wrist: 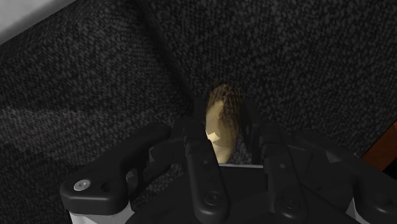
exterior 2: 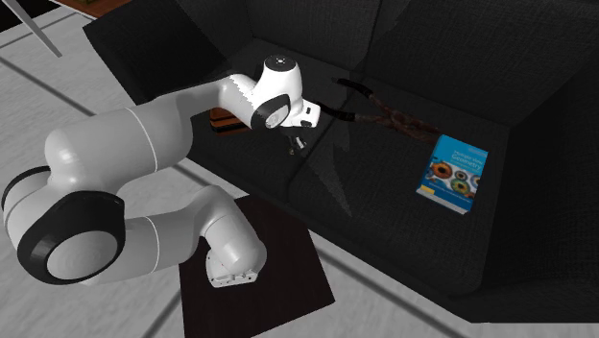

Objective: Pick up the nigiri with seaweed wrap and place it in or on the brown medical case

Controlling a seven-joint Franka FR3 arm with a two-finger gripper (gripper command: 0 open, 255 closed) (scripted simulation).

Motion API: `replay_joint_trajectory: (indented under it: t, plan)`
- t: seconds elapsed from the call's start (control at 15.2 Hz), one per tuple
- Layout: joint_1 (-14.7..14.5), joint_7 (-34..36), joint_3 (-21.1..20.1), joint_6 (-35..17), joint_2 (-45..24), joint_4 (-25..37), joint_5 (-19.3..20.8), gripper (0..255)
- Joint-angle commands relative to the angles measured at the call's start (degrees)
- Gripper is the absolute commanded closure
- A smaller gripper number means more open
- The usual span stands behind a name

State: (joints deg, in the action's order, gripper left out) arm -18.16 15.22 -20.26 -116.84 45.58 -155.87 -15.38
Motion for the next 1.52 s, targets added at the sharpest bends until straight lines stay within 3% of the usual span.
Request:
replay_joint_trajectory:
  t: [0.0, 0.26, 1.45]
  plan:
    - [0.0, 0.0, 0.0, 0.0, 0.0, 0.0, 0.0, 255]
    - [0.0, 0.0, 0.0, 0.0, 0.0, -0.1, 0.0, 255]
    - [1.2, 0.4, 3.0, 14.2, 1.3, 12.9, 2.8, 255]
